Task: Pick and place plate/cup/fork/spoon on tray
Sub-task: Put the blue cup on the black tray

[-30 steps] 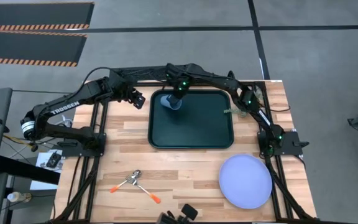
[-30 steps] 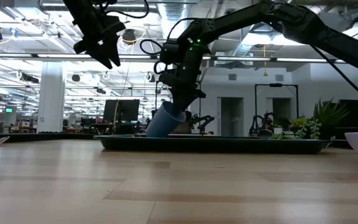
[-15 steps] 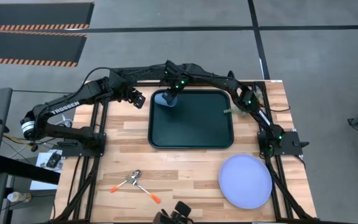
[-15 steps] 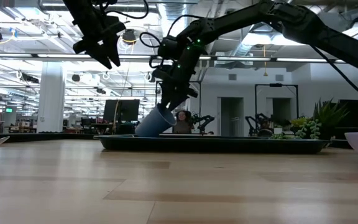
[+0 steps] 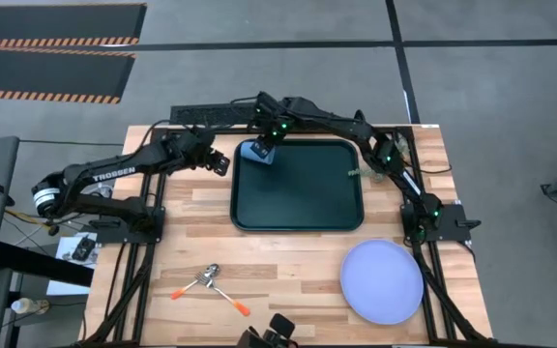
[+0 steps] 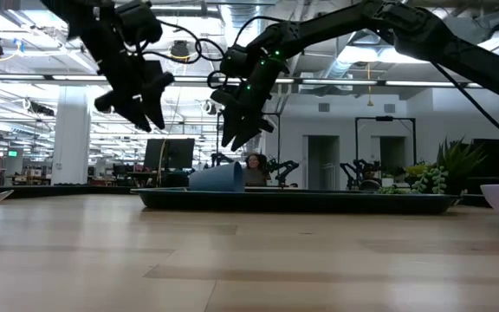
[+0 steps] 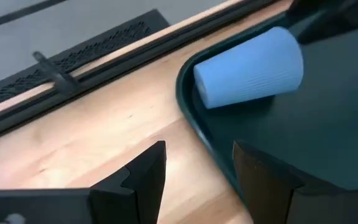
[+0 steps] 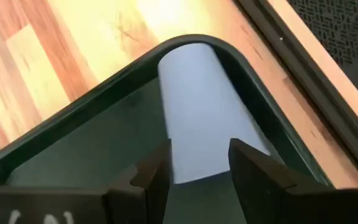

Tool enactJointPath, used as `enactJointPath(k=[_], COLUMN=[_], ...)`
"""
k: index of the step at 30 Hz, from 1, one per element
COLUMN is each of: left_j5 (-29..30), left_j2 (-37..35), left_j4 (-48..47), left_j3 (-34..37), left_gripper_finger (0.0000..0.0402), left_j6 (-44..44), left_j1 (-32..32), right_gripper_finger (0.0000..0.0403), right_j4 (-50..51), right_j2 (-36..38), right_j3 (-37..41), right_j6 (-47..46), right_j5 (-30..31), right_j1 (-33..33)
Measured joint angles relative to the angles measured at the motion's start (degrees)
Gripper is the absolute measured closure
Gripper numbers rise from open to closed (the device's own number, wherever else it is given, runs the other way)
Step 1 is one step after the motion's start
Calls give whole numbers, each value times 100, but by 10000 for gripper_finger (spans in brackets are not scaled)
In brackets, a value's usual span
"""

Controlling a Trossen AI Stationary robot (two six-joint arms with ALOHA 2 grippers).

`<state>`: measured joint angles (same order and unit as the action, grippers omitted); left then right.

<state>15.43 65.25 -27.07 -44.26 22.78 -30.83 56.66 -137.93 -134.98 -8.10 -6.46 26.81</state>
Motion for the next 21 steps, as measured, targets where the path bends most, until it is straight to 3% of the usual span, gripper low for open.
enactJointPath(k=[9, 15, 21], left_j5=[-864, -718, -759], left_j2=[45, 72, 72], left_j4=[2132, 2078, 1823], left_j3=[610, 610, 610], left_gripper_finger=[228, 228, 228], left_j6=[-414, -288, -211], left_j1=[0, -57, -46], right_gripper_finger=[221, 221, 221], right_j4=[960, 883, -496], right_j2=[443, 770, 1060], right_j3=[3, 523, 2033], right_j6=[689, 469, -15], right_j5=[-296, -862, -1314], right_j1=[206, 346, 76])
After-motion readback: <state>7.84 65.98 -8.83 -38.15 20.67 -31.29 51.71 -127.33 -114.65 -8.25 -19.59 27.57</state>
